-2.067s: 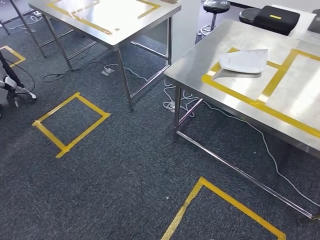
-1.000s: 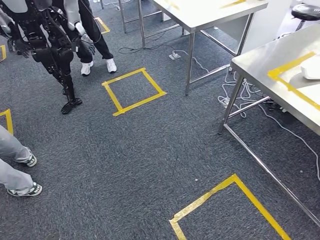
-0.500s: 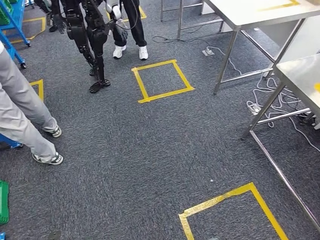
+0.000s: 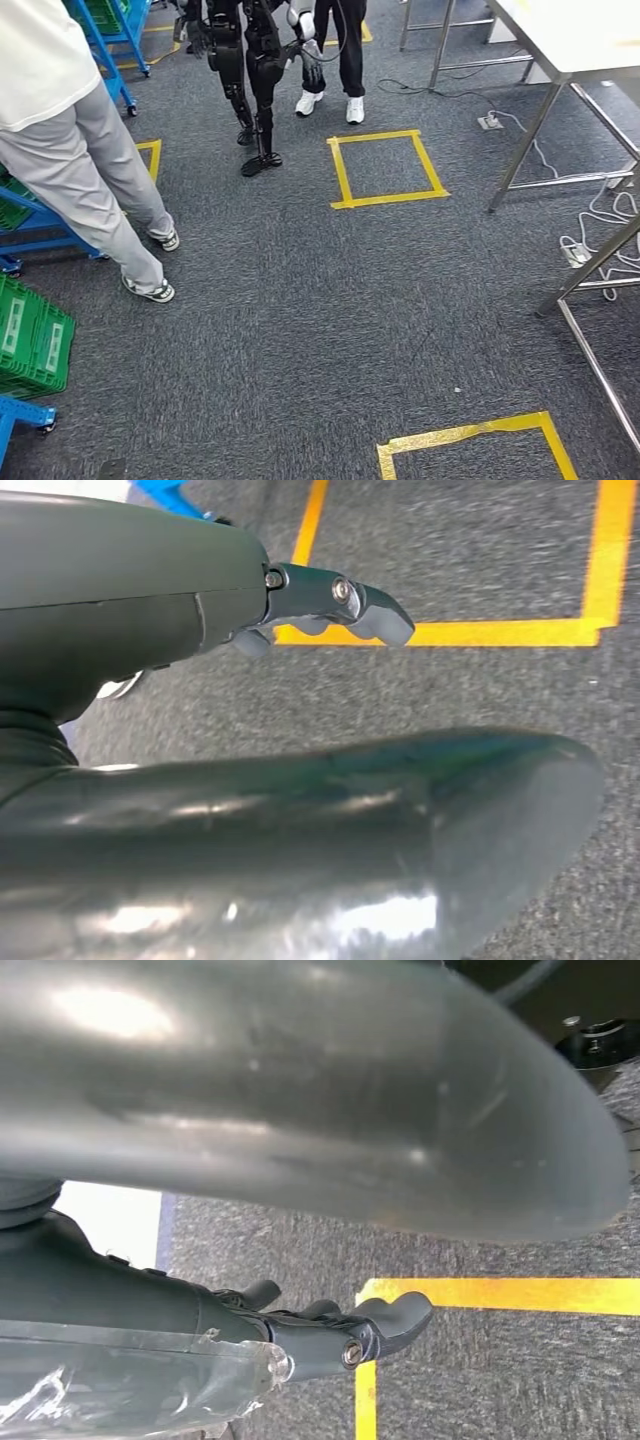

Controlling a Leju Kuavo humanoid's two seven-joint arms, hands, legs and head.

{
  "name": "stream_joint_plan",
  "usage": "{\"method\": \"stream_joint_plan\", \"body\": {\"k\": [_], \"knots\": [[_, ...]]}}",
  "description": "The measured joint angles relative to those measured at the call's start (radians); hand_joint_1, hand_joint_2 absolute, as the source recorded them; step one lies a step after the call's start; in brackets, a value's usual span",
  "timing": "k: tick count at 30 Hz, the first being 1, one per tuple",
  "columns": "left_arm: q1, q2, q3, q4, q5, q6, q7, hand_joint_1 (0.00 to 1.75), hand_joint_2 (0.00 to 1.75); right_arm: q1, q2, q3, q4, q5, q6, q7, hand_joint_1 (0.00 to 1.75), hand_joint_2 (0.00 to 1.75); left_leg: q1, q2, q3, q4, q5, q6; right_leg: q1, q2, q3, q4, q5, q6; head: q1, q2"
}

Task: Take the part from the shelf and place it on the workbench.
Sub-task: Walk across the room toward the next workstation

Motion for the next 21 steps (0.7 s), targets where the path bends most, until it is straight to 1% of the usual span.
{"method": "stream_joint_plan", "body": {"k": [1, 2, 3, 4, 5, 6, 7, 8, 9, 10, 11, 12, 13, 14, 15, 16, 17, 18, 19, 20, 21], "knots": [[-0.001, 0.000, 0.000, 0.000, -0.002, 0.000, -0.001, 0.00, 0.00, 0.001, 0.000, -0.001, 0.000, 0.000, 0.000, -0.001, 0.00, 0.00, -0.001, 0.025, -0.020, 0.038, -0.021, -0.004, -0.001, -0.013, 0.003, -0.003, 0.000, -0.005, -0.003, 0.000], [-0.003, -0.001, 0.000, 0.000, -0.003, 0.000, -0.002, 0.00, 0.00, 0.001, 0.000, -0.003, 0.000, 0.000, 0.001, -0.001, 0.00, 0.00, -0.002, 0.055, -0.052, 0.096, -0.049, -0.007, 0.000, -0.026, 0.006, -0.004, -0.002, -0.009, -0.006, 0.000], [-0.004, -0.001, 0.000, 0.000, -0.004, 0.000, -0.003, 0.00, 0.00, 0.002, -0.001, -0.004, 0.000, -0.001, 0.001, -0.002, 0.00, 0.00, -0.002, 0.075, -0.091, 0.165, -0.078, -0.011, 0.001, -0.040, 0.008, -0.004, -0.006, -0.012, -0.009, 0.000], [-0.005, -0.002, -0.001, 0.000, -0.004, 0.000, -0.004, 0.00, 0.00, 0.003, -0.001, -0.006, 0.000, -0.001, 0.001, -0.002, 0.00, 0.00, -0.001, 0.084, -0.128, 0.225, -0.096, -0.013, 0.003, -0.055, 0.010, -0.004, -0.010, -0.013, -0.009, 0.000], [-0.004, -0.002, -0.001, 0.000, -0.005, 0.000, -0.005, 0.00, 0.00, 0.003, -0.002, -0.006, 0.000, -0.001, 0.001, -0.002, 0.00, 0.00, 0.000, 0.089, -0.152, 0.259, -0.096, -0.014, 0.003, -0.069, 0.014, -0.004, -0.015, -0.012, -0.009, 0.000], [-0.002, -0.002, 0.000, 0.000, -0.006, 0.000, -0.007, 0.00, 0.00, 0.004, -0.002, -0.007, 0.000, -0.001, 0.001, -0.002, 0.00, 0.00, 0.000, 0.091, -0.156, 0.256, -0.076, -0.014, 0.004, -0.082, 0.020, -0.004, -0.021, -0.011, -0.009, 0.000], [-0.001, -0.001, 0.000, 0.000, -0.007, 0.000, -0.008, 0.00, 0.00, 0.004, -0.002, -0.008, 0.000, -0.002, 0.001, -0.002, 0.00, 0.00, 0.000, 0.097, -0.139, 0.217, -0.040, -0.012, 0.003, -0.095, 0.029, -0.004, -0.028, -0.009, -0.010, 0.000], [0.000, -0.001, 0.000, 0.000, -0.007, 0.001, -0.009, 0.00, 0.00, 0.003, -0.002, -0.009, 0.000, -0.002, 0.001, -0.002, 0.00, 0.00, -0.001, 0.115, -0.108, 0.154, 0.001, -0.010, 0.004, -0.108, 0.037, -0.004, -0.036, -0.006, -0.009, 0.000], [0.000, -0.002, 0.000, 0.000, -0.008, 0.001, -0.010, 0.00, 0.00, 0.003, -0.003, -0.009, 0.000, -0.002, 0.002, -0.002, 0.00, 0.00, -0.005, 0.139, -0.075, 0.090, 0.027, -0.009, 0.006, -0.120, 0.045, -0.004, -0.046, -0.002, -0.010, 0.000], [-0.002, -0.002, 0.000, 0.000, -0.008, 0.001, -0.011, 0.00, 0.00, 0.003, -0.003, -0.010, 0.000, -0.002, 0.002, -0.002, 0.00, 0.00, -0.007, 0.158, -0.050, 0.041, 0.040, -0.004, 0.009, -0.130, 0.052, -0.004, -0.056, 0.003, -0.010, 0.000], [-0.004, -0.003, -0.001, 0.000, -0.008, 0.001, -0.012, 0.00, 0.00, 0.002, -0.003, -0.010, 0.000, -0.002, 0.002, -0.002, 0.00, 0.00, -0.011, 0.170, -0.035, 0.013, 0.039, 0.002, 0.013, -0.140, 0.059, -0.007, -0.066, 0.008, -0.009, 0.000], [-0.004, -0.004, -0.001, 0.000, -0.008, 0.001, -0.013, 0.00, 0.00, 0.001, -0.003, -0.011, 0.000, -0.002, 0.002, -0.003, 0.00, 0.00, -0.013, 0.166, -0.032, 0.004, 0.029, 0.008, 0.015, -0.148, 0.069, -0.007, -0.070, 0.014, -0.008, 0.000], [-0.004, -0.004, -0.001, 0.000, -0.008, 0.001, -0.013, 0.00, 0.00, 0.000, -0.004, -0.012, 0.000, -0.002, 0.002, -0.003, 0.00, 0.00, -0.011, 0.152, -0.029, 0.001, 0.025, 0.018, 0.014, -0.154, 0.078, -0.008, -0.073, 0.019, -0.006, 0.000], [-0.001, -0.004, -0.001, 0.000, -0.008, 0.002, -0.014, 0.00, 0.00, -0.001, -0.004, -0.012, 0.000, -0.002, 0.002, -0.003, 0.00, 0.00, -0.010, 0.140, -0.024, -0.001, 0.021, 0.024, 0.012, -0.147, 0.085, -0.003, -0.075, 0.024, -0.003, 0.000], [0.001, -0.003, 0.000, 0.000, -0.008, 0.002, -0.014, 0.00, 0.00, -0.002, -0.004, -0.012, -0.001, -0.002, 0.002, -0.003, 0.00, 0.00, -0.008, 0.129, -0.016, -0.003, 0.016, 0.032, 0.009, -0.128, 0.081, 0.019, -0.081, 0.030, -0.003, 0.000], [0.001, -0.002, 0.000, 0.000, -0.008, 0.003, -0.014, 0.00, 0.00, -0.002, -0.004, -0.012, -0.001, -0.002, 0.002, -0.004, 0.00, 0.00, -0.007, 0.118, -0.007, -0.003, 0.012, 0.039, 0.006, -0.103, 0.060, 0.060, -0.096, 0.034, -0.001, 0.000], [0.000, -0.002, -0.001, 0.000, -0.008, 0.004, -0.014, 0.00, 0.00, -0.002, -0.004, -0.012, -0.001, -0.002, 0.002, -0.004, 0.00, 0.00, -0.006, 0.107, 0.000, -0.004, 0.006, 0.045, 0.004, -0.076, 0.023, 0.122, -0.118, 0.036, 0.001, 0.000], [-0.001, -0.002, -0.001, 0.000, -0.008, 0.004, -0.015, 0.00, 0.00, -0.001, -0.004, -0.012, -0.001, -0.002, 0.002, -0.004, 0.00, 0.00, -0.006, 0.095, 0.007, -0.004, 0.000, 0.049, 0.003, -0.060, -0.025, 0.197, -0.144, 0.038, 0.003, 0.000], [-0.002, -0.002, -0.001, 0.000, -0.008, 0.004, -0.015, 0.00, 0.00, 0.001, -0.004, -0.012, -0.001, -0.002, 0.002, -0.004, 0.00, 0.00, -0.006, 0.081, 0.015, -0.004, -0.008, 0.051, 0.003, -0.053, -0.075, 0.263, -0.169, 0.039, 0.006, 0.000], [0.000, -0.002, -0.001, 0.000, -0.009, 0.005, -0.016, 0.00, 0.00, 0.003, -0.004, -0.013, -0.001, -0.002, 0.002, -0.004, 0.00, 0.00, -0.006, 0.066, 0.025, -0.004, -0.017, 0.051, 0.003, -0.051, -0.115, 0.301, -0.182, 0.039, 0.007, 0.000], [0.001, -0.002, -0.001, 0.000, -0.010, 0.006, -0.017, 0.00, 0.00, 0.004, -0.004, -0.013, -0.001, -0.002, 0.002, -0.003, 0.00, 0.00, -0.006, 0.051, 0.038, -0.004, -0.027, 0.050, 0.003, -0.049, -0.139, 0.304, -0.179, 0.038, 0.009, 0.000]]}}
